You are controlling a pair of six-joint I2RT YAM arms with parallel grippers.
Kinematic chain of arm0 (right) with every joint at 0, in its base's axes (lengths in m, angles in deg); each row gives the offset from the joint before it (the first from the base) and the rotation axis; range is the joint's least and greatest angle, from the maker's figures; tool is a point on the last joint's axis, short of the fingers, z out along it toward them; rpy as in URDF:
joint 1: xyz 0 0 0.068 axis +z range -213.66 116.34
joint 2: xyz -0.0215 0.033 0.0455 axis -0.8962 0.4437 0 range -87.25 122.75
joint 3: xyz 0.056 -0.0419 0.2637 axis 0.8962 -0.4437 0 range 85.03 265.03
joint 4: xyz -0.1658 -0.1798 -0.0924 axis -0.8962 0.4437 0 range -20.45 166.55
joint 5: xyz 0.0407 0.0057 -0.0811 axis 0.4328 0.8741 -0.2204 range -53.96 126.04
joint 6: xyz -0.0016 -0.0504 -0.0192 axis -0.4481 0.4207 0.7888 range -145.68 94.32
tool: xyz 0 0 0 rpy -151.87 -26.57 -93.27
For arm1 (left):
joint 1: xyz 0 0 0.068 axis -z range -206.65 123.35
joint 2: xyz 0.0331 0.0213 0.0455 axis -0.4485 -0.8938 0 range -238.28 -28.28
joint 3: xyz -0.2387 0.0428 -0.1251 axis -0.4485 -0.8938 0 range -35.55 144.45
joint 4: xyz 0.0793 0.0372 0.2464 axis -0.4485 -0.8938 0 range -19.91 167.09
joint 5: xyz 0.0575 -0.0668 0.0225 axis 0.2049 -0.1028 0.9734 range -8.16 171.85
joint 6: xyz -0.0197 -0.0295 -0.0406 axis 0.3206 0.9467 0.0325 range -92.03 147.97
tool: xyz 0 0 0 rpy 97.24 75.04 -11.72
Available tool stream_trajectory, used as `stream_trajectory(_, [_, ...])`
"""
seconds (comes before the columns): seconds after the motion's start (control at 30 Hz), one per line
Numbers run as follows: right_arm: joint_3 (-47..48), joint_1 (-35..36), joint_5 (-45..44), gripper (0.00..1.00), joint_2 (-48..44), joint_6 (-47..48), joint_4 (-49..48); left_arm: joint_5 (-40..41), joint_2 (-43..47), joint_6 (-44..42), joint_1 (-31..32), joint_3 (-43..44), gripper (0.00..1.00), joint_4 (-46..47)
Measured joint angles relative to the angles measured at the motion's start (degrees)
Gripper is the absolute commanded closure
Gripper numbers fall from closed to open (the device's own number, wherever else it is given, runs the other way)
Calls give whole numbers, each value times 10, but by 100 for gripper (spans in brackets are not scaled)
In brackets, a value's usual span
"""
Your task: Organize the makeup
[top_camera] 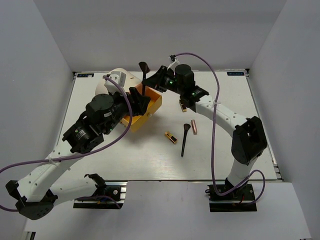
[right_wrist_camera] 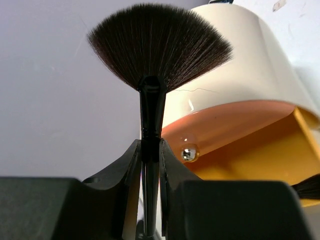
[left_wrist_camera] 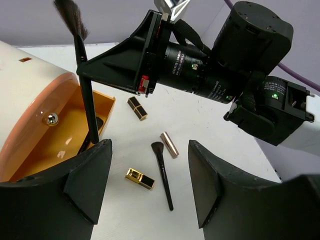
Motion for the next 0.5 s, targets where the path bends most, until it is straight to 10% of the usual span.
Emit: stream_trajectory(0.5, [-51, 48, -24, 100, 6, -72, -9, 15, 8, 3, 0, 0, 28, -6])
